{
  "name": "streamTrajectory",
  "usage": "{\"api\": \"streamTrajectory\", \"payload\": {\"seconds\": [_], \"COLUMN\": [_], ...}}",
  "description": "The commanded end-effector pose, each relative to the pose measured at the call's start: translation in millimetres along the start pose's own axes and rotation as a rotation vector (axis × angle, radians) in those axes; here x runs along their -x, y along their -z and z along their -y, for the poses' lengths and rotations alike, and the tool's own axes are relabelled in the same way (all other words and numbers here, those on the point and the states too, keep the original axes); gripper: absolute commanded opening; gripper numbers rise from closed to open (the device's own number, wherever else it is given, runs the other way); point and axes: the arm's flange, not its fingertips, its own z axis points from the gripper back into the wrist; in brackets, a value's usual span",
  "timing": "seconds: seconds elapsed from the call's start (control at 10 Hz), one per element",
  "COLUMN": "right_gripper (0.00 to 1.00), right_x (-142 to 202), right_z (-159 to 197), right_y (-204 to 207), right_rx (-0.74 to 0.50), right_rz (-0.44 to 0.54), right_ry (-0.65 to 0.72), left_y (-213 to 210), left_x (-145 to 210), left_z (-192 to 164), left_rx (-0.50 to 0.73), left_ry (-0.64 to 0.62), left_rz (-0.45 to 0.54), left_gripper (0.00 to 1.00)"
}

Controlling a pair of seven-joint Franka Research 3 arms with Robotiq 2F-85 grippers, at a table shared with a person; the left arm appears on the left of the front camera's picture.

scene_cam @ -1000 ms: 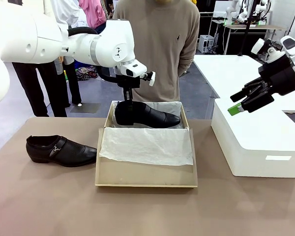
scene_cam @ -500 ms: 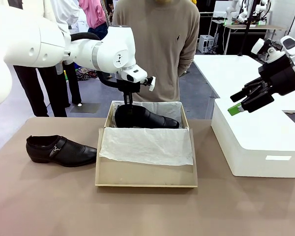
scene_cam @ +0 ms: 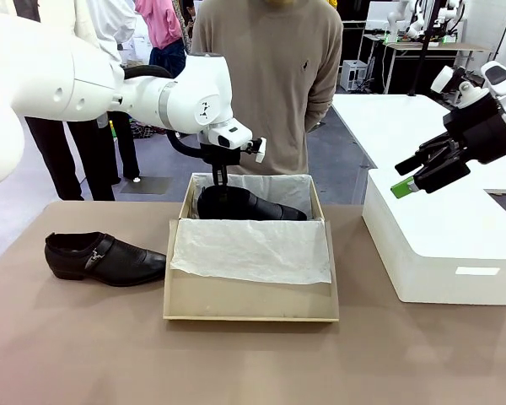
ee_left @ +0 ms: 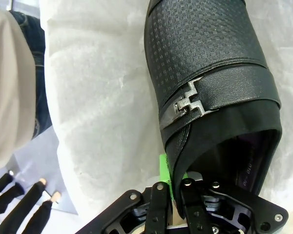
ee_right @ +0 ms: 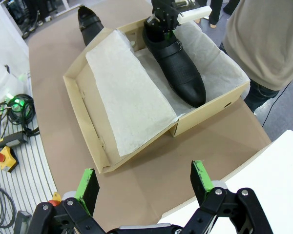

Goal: Pack the shoes into the box.
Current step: Place one shoe of the Shoes into the Shoes Box, then place the other shoe of the Shoes into the Shoes Box.

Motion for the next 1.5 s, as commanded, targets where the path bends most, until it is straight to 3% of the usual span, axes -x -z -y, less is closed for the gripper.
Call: {"api": "streamTrajectory", "payload": {"seconds": [0.0, 0.4, 0.5, 0.8, 0.9, 1.0, 1.4], "right_gripper": [1.00, 1.00, 1.00, 1.00, 1.00, 1.00, 1.00], "right_x": [0, 0, 0, 0, 0, 0, 0], "right_z": [3, 3, 3, 3, 3, 3, 3], "right_y": [3, 3, 3, 3, 3, 3, 3], "right_rx": [-0.011, -0.011, -0.011, -0.011, -0.011, -0.011, -0.011], "right_rz": [0.037, 0.037, 0.037, 0.037, 0.037, 0.037, 0.037], "right_ry": [-0.022, -0.022, -0.022, -0.022, -0.022, -0.022, -0.022], "left_y": [-2, -15, -27, -51, -46, -48, -48], "left_x": [6, 10, 11, 18, 25, 9, 9], "left_z": [6, 4, 5, 4, -6, 0, 0], "left_rx": [-0.024, -0.019, -0.018, 0.018, 0.127, -0.019, -0.019], "left_ry": [-0.019, -0.020, -0.018, -0.004, 0.011, -0.014, -0.014], "left_rz": [0.003, 0.003, 0.016, 0.033, 0.030, 0.019, 0.019], "left_gripper": [0.19, 0.95, 1.00, 1.00, 1.00, 1.00, 1.00]}}
